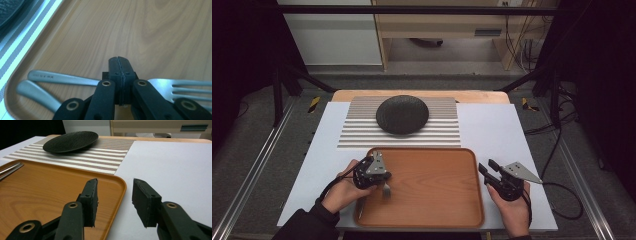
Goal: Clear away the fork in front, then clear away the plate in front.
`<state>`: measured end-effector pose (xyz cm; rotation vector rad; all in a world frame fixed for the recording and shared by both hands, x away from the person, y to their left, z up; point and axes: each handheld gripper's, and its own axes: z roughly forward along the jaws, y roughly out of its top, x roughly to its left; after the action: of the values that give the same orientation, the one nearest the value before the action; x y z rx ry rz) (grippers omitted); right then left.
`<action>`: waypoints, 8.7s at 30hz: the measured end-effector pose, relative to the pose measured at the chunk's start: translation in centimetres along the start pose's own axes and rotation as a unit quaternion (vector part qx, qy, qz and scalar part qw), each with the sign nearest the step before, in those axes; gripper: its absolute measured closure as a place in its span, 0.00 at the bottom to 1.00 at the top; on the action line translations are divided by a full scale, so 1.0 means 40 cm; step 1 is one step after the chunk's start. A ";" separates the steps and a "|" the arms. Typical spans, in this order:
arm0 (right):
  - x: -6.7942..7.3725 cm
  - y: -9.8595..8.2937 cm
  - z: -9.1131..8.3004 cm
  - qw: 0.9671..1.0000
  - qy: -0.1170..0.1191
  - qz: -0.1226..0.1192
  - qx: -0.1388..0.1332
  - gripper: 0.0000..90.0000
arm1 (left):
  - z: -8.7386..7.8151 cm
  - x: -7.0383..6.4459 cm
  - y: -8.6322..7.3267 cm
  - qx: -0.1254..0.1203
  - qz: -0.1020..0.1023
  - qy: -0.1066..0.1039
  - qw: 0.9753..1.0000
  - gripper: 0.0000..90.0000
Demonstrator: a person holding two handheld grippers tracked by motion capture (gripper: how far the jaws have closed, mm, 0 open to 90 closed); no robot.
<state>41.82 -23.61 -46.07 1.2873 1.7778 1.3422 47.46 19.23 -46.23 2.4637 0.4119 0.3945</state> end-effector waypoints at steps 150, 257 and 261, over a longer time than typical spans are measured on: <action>-0.074 -0.033 -0.058 0.998 -0.012 -0.052 -0.024 0.07 | 0.014 0.290 0.107 -0.009 0.251 0.231 0.940 0.17; -0.082 -0.041 -0.052 0.999 -0.012 -0.042 -0.008 0.07 | 0.227 0.254 0.078 0.049 0.391 0.248 0.885 0.89; -0.083 -0.041 -0.052 0.999 -0.013 -0.042 -0.009 0.07 | 0.226 0.245 0.080 0.050 0.399 0.265 0.876 0.92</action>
<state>40.73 -27.56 -47.25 1.2004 1.7792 1.2866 60.34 15.80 -49.50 2.4927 -0.4306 1.4321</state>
